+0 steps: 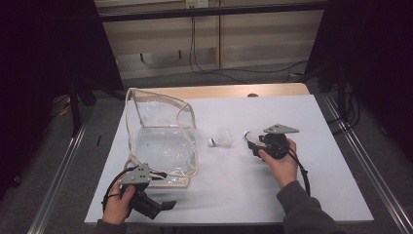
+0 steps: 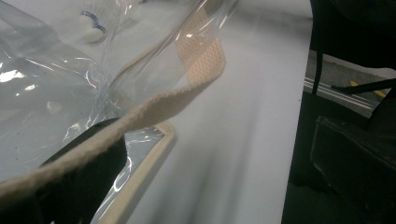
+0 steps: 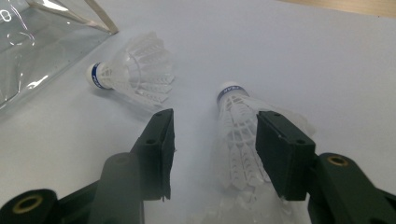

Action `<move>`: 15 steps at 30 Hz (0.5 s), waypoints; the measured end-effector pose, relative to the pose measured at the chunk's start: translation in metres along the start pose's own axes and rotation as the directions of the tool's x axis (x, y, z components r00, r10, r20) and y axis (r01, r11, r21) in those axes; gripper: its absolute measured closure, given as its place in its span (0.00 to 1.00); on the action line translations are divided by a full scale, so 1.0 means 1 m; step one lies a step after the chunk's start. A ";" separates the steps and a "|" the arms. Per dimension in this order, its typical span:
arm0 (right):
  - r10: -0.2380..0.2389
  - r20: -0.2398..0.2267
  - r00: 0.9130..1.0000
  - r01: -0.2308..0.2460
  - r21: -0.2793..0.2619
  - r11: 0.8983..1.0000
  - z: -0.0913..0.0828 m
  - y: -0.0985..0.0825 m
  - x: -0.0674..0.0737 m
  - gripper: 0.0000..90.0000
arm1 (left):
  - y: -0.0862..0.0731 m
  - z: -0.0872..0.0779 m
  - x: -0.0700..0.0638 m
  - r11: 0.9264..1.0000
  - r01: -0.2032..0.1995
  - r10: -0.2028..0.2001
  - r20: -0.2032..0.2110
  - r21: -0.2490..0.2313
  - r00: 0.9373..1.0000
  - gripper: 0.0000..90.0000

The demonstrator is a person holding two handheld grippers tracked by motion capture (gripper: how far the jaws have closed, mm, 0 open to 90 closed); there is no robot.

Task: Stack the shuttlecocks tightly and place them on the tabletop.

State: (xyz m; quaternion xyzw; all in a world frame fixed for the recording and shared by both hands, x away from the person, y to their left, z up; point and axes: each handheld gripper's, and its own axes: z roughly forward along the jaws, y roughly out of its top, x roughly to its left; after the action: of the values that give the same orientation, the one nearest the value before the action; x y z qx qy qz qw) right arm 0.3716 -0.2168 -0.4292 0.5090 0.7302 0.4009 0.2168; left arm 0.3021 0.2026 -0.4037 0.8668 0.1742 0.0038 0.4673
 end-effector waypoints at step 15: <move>-0.020 0.022 1.000 0.019 0.051 0.998 0.011 0.017 0.004 0.72 | 0.000 0.000 0.000 1.000 -0.002 0.002 0.005 -0.001 1.000 0.04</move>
State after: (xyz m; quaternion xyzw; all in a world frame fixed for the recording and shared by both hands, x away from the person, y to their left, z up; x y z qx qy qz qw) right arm 0.3877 -0.2067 -0.4219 0.5116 0.7427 0.3743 0.2157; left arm 0.3026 0.2027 -0.4038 0.8666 0.1724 0.0023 0.4683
